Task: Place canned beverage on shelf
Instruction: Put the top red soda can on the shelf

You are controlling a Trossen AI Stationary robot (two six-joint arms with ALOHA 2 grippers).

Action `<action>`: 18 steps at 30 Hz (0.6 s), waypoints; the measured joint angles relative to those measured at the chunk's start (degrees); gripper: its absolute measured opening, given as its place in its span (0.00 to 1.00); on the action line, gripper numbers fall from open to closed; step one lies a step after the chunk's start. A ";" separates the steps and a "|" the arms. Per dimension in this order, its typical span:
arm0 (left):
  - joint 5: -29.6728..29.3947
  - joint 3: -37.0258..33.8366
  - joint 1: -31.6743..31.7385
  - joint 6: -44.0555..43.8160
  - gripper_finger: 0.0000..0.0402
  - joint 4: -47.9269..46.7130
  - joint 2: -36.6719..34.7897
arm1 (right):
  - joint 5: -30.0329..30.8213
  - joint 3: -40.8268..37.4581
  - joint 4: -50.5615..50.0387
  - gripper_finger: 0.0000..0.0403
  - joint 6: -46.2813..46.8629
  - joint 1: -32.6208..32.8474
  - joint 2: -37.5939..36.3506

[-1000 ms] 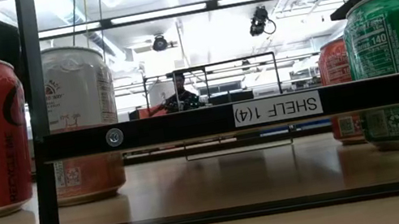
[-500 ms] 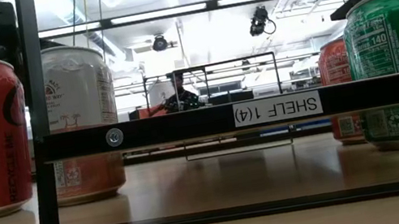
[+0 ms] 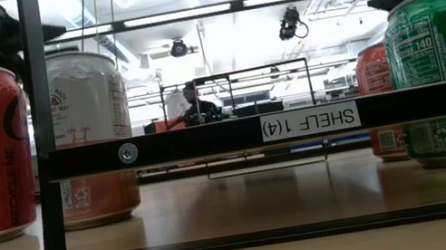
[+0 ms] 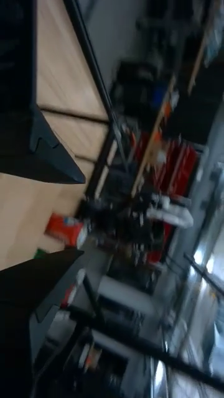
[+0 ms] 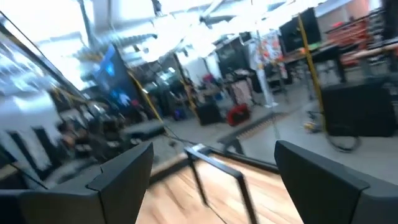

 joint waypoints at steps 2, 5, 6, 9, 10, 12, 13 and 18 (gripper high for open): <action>0.43 0.00 0.00 0.00 0.48 1.07 0.01 | -1.91 0.02 2.24 0.86 2.41 0.00 0.00; 0.31 -0.02 0.00 1.92 0.48 3.31 0.02 | -5.85 0.02 4.71 0.86 5.32 0.00 0.00; 0.31 -0.02 0.00 2.68 0.48 4.16 0.00 | -6.77 0.02 5.01 0.86 5.25 0.00 0.00; 0.28 -0.02 0.00 3.33 0.48 6.08 0.00 | -7.14 0.02 6.73 0.86 5.29 0.00 0.00; 0.22 -0.01 0.00 3.35 0.48 6.33 0.00 | -7.11 0.02 7.24 0.86 5.12 0.00 0.00; -0.37 0.24 0.00 3.52 0.48 5.92 0.02 | -6.60 0.02 7.32 0.86 3.42 0.00 0.00; -0.43 0.35 0.00 3.82 0.48 5.96 0.16 | -5.89 0.02 7.62 0.86 2.14 0.00 0.00; -1.01 0.42 0.00 4.16 0.48 6.30 3.00 | -5.14 0.02 8.34 0.86 -3.46 0.00 0.24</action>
